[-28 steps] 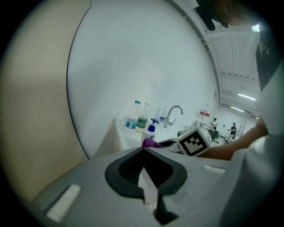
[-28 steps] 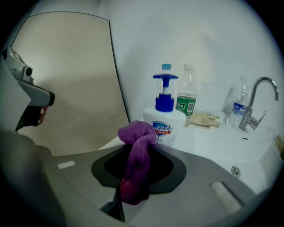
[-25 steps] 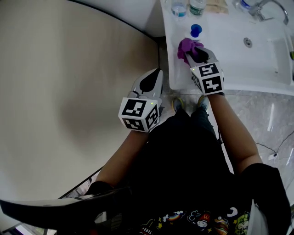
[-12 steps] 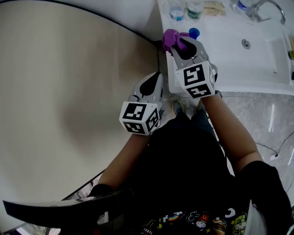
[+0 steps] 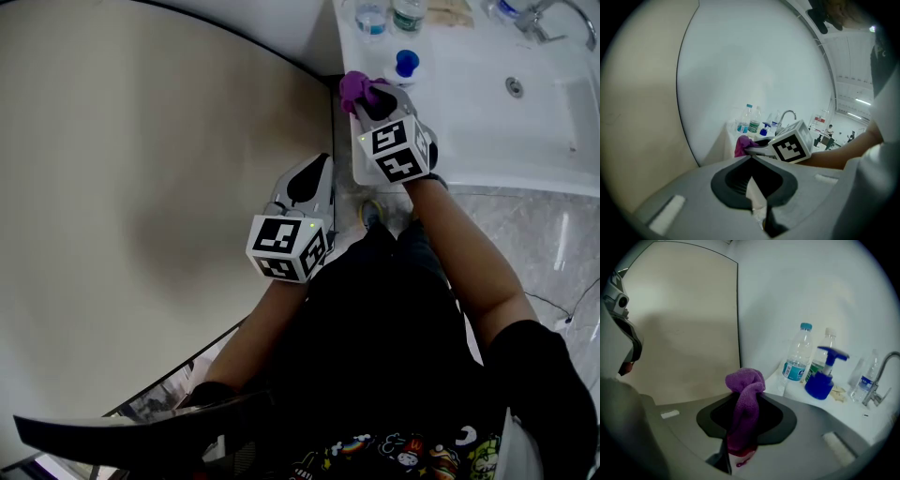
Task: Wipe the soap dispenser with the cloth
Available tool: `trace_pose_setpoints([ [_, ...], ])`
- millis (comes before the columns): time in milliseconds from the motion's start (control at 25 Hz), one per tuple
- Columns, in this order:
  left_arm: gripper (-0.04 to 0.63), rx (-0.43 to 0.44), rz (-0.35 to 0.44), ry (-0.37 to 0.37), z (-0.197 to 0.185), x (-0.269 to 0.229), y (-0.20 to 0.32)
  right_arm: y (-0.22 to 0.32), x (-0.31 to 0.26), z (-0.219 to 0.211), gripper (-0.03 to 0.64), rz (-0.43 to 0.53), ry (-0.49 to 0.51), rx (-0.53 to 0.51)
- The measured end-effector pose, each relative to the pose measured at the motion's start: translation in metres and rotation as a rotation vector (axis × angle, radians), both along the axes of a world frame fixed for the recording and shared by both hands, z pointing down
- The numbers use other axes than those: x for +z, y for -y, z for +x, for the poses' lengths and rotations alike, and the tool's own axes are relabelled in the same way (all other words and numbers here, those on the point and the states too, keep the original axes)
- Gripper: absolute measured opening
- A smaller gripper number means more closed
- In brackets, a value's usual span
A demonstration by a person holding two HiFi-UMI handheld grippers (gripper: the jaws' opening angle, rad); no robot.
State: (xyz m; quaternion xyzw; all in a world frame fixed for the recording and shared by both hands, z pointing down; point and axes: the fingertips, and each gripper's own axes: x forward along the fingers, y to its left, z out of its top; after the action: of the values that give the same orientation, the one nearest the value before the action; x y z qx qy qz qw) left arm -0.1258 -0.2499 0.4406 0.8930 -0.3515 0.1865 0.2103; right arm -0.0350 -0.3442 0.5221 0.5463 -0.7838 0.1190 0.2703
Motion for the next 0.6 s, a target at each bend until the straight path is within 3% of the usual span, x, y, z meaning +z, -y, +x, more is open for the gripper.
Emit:
trace_pose_setpoints([
  [280,0.000,-0.002,-0.005,-0.009,-0.002,0.005,0.001,0.004,0.026,0.001,0.130,-0.070,0.031,0.000],
  [600,0.000,0.008,0.009,-0.040,0.012,-0.002,0.009,-0.009,-0.053,-0.005,0.130,0.067,0.046,-0.044],
])
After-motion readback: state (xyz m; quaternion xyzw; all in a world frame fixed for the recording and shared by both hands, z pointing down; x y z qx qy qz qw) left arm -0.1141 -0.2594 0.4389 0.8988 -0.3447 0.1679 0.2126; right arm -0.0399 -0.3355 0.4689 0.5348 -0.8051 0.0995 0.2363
